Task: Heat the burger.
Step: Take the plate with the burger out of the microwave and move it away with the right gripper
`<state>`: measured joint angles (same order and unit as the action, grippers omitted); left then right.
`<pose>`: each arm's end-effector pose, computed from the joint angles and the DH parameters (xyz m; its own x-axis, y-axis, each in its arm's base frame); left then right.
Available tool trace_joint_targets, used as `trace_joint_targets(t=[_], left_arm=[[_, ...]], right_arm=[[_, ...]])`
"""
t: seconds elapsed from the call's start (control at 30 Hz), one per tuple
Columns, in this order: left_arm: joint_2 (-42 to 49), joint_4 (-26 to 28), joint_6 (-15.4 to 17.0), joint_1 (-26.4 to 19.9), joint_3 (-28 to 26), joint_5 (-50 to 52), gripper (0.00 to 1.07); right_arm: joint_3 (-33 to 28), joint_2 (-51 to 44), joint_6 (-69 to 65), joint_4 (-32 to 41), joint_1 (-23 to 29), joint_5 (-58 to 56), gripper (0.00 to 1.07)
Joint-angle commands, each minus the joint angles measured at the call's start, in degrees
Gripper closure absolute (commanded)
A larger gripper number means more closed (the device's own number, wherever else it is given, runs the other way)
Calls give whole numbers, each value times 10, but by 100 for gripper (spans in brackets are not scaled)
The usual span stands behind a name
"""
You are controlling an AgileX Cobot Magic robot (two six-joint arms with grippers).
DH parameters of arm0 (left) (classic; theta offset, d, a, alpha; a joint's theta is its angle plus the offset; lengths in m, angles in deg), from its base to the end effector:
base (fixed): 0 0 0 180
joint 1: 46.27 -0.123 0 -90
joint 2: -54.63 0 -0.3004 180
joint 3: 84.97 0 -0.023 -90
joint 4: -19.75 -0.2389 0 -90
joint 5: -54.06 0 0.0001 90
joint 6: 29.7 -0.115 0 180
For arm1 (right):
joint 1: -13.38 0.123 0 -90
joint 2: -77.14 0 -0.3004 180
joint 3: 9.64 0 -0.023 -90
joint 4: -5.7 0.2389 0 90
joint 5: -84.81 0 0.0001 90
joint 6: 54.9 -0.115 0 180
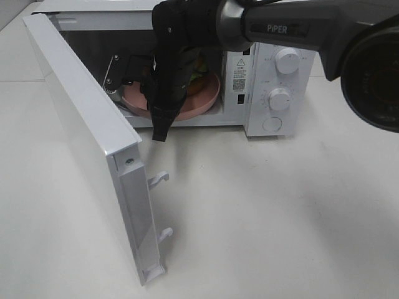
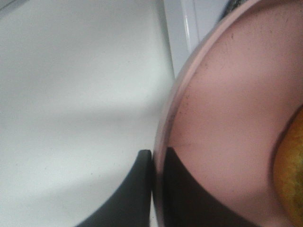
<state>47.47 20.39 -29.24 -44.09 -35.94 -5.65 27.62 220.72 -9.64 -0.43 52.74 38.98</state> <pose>-0.0090 -0.0008 0.2622 -0.4371 0.0030 -0.8994 0.0407 0.9990 -0.0165 0.4163 0.3301 0.1550 0.0170 -0.9672 -0.2533 -0.9116 0.0891 -0.4012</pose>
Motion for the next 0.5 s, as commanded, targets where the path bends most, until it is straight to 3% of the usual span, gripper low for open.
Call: trace_joint_targets(t=[0.03, 0.5], left_arm=[[13, -3, 0, -3, 1, 3, 4], [13, -3, 0, -3, 1, 3, 4]], right_arm=[[-37, -29, 45, 3, 2, -1, 107], [-194, -123, 143, 12, 2, 68, 107]])
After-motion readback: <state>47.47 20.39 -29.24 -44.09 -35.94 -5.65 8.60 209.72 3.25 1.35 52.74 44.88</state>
